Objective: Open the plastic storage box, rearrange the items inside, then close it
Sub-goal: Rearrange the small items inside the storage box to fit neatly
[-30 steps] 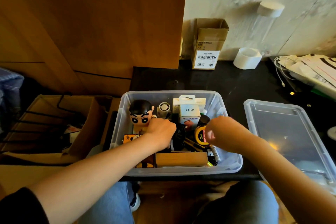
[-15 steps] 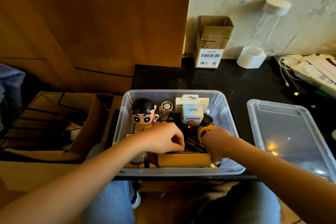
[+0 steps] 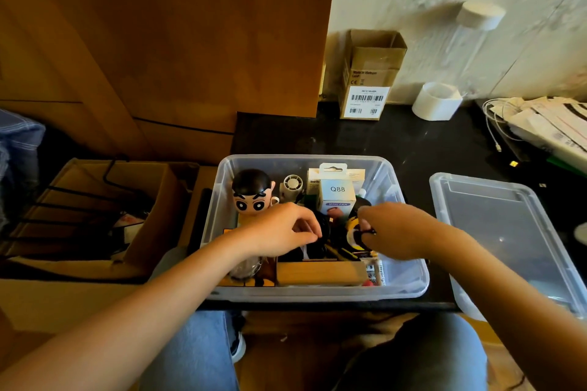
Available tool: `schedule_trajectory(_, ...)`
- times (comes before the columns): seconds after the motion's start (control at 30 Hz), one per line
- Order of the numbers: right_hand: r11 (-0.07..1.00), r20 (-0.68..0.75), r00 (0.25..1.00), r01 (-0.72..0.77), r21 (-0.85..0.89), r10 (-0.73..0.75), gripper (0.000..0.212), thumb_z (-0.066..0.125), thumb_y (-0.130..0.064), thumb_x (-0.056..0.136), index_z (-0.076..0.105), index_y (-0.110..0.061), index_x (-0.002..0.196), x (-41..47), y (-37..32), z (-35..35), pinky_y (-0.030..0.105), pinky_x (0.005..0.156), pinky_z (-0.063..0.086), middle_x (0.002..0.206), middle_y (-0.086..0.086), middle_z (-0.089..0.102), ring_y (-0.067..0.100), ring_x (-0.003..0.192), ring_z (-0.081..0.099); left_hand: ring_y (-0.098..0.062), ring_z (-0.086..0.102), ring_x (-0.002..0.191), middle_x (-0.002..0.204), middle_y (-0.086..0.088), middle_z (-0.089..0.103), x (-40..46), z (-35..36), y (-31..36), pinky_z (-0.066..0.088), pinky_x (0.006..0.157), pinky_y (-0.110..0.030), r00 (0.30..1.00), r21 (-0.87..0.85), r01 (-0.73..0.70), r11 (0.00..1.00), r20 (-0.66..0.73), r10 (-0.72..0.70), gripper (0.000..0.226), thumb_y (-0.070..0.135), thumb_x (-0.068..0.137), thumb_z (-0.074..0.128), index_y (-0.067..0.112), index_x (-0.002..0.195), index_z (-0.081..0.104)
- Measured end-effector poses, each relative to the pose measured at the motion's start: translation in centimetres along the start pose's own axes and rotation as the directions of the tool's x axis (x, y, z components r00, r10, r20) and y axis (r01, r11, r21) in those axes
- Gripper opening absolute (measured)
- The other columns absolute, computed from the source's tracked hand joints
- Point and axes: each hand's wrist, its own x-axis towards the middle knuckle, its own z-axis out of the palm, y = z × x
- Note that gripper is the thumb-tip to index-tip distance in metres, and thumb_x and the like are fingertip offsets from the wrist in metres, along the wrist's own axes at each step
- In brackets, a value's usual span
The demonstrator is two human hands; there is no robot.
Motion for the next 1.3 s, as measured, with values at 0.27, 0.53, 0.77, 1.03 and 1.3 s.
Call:
schedule_trajectory(0.27, 0.984, -0.199, 0.978, -0.019, 0.178, 0.054, 0.015, 0.053, -0.040, 0.090, 0.049, -0.026, 0.088, -0.1, 1.2, -1.1, 0.013, 0.061, 0.041, 0.078, -0.014, 0.051, 0.004, 0.066, 0.053, 0.003, 0.058, 0.089, 0.093, 0.016, 0.063, -0.5, -0.2, 0.3, 0.050, 0.084, -0.024, 0.981, 0.069, -0.034, 0.997, 0.194, 0.020, 0.007, 0.025, 0.086, 0.067, 0.026, 0.093, 0.069)
schedule_trajectory(0.53, 0.905, -0.355, 0.923, 0.018, 0.425, 0.148, 0.022, 0.065, -0.035, 0.082, 0.046, -0.033, 0.072, 1.0, 0.9, -0.2, 0.013, 0.056, 0.044, 0.071, -0.019, 0.052, 0.003, 0.064, 0.056, -0.002, 0.062, 0.087, 0.096, 0.011, 0.066, 0.5, -1.6, -0.1, 0.054, 0.085, -0.030, 0.991, -0.045, -0.007, 0.999, -0.132, 0.001, 0.015, 0.033, 0.084, 0.067, 0.026, 0.098, 0.064)
schedule_trajectory(0.77, 0.777, -0.238, 0.965, 0.068, 0.626, 0.108, 0.012, 0.059, -0.024, 0.089, 0.051, -0.022, 0.081, 2.2, -0.7, 0.2, 0.026, 0.064, 0.054, 0.076, -0.001, 0.066, 0.011, 0.066, 0.066, -0.004, 0.060, 0.093, 0.110, 0.009, 0.061, 1.9, -2.3, 0.1, 0.053, 0.082, -0.025, 0.999, 0.107, 0.031, 0.994, -0.037, -0.028, 0.042, 0.032, 0.079, 0.074, 0.030, 0.117, 0.057)
schedule_trajectory(1.03, 0.819, -0.073, 0.997, 0.035, 0.572, 0.009, 0.009, 0.056, -0.027, 0.090, 0.051, -0.023, 0.083, 3.4, -1.3, 1.9, 0.025, 0.074, 0.055, 0.081, -0.003, 0.064, 0.010, 0.074, 0.064, -0.006, 0.059, 0.089, 0.096, 0.012, 0.064, 2.2, -1.7, -0.2, 0.047, 0.082, -0.031, 0.995, 0.245, -0.001, 0.970, 0.098, -0.024, 0.025, 0.039, 0.080, 0.071, 0.029, 0.101, 0.065)
schedule_trajectory(1.3, 0.958, 0.147, 0.986, 0.036, 0.283, -0.081, 0.013, 0.061, -0.029, 0.086, 0.069, -0.030, 0.096, 4.6, -1.4, 3.1, 0.020, 0.098, 0.038, 0.109, -0.012, 0.065, -0.002, 0.102, 0.048, -0.015, 0.061, 0.079, 0.088, 0.003, 0.068, 2.2, -0.5, -0.9, 0.050, 0.063, -0.031, 0.942, 0.507, 0.013, 0.862, 0.282, -0.180, 0.021, 0.036, 0.084, 0.067, 0.022, 0.100, 0.070)
